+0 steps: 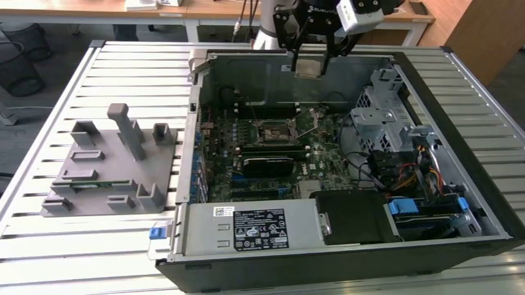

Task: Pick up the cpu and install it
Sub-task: 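Place the cpu into insertion slot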

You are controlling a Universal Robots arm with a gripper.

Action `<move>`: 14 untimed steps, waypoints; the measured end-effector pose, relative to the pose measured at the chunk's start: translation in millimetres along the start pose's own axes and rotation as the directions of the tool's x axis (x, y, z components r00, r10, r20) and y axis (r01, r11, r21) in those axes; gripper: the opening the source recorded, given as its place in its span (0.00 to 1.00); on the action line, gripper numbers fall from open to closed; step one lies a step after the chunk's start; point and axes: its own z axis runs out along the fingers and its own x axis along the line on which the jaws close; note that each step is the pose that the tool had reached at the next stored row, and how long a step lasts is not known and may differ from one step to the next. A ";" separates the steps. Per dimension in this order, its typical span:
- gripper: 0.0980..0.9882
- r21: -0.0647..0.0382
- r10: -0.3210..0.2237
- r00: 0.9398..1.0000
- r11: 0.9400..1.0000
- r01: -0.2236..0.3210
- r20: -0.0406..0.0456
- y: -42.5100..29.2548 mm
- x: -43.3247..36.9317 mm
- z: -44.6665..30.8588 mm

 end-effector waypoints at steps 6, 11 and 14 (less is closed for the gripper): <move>0.50 -0.001 0.092 0.996 0.996 -0.092 0.004 0.0 0.0 0.4; 0.50 -0.002 0.164 0.987 0.987 -0.164 0.007 0.0 0.0 0.6; 0.50 -0.003 0.196 0.981 0.981 -0.196 0.008 0.0 0.0 0.7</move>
